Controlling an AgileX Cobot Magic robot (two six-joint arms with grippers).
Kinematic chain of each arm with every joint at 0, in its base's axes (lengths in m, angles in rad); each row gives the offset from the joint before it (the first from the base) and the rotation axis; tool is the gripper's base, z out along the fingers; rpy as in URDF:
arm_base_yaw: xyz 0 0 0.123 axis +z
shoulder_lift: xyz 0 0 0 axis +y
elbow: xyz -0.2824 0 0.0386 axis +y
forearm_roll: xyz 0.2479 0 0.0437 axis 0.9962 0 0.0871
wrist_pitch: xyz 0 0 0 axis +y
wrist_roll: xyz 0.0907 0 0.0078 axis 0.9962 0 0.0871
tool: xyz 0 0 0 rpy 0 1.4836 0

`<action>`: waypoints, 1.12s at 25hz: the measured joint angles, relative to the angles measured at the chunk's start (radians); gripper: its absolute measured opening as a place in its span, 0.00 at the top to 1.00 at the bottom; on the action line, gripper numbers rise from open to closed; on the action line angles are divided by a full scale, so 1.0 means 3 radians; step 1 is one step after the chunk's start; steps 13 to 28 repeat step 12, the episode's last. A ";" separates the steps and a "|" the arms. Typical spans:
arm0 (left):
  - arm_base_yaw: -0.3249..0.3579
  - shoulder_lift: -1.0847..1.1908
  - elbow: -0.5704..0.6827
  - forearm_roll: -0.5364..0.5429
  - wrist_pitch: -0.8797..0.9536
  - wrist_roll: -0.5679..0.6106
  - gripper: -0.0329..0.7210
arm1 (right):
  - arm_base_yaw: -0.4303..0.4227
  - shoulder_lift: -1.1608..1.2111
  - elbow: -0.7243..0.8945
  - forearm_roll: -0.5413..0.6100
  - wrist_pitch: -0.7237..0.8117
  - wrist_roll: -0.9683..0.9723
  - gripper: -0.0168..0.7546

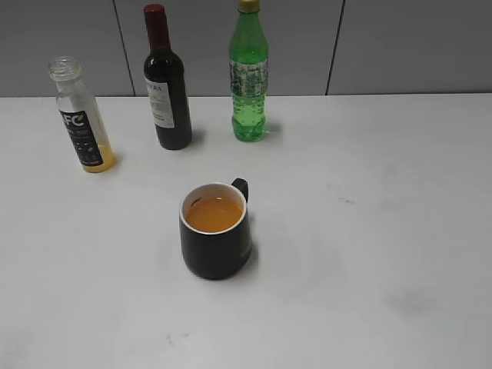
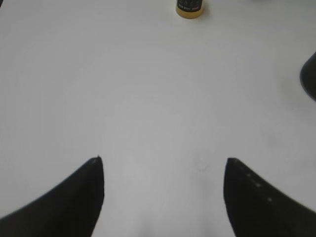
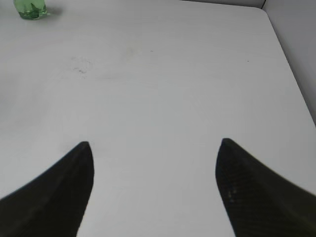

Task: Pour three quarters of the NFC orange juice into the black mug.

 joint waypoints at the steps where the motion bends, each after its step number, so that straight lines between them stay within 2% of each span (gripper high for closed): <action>1: 0.0009 -0.0041 0.0000 0.0000 0.0000 0.0000 0.19 | 0.0000 0.0000 0.0000 0.0000 0.0000 0.0000 0.22; 11: 0.0339 -0.0613 0.0000 0.0000 0.0003 0.0000 0.20 | 0.0000 0.0000 0.0000 0.0000 0.0000 0.0000 0.22; 28: 0.0346 -0.0622 0.0000 0.0000 0.0007 0.0000 0.21 | 0.0000 0.0000 0.0003 0.0000 0.0000 0.0000 0.22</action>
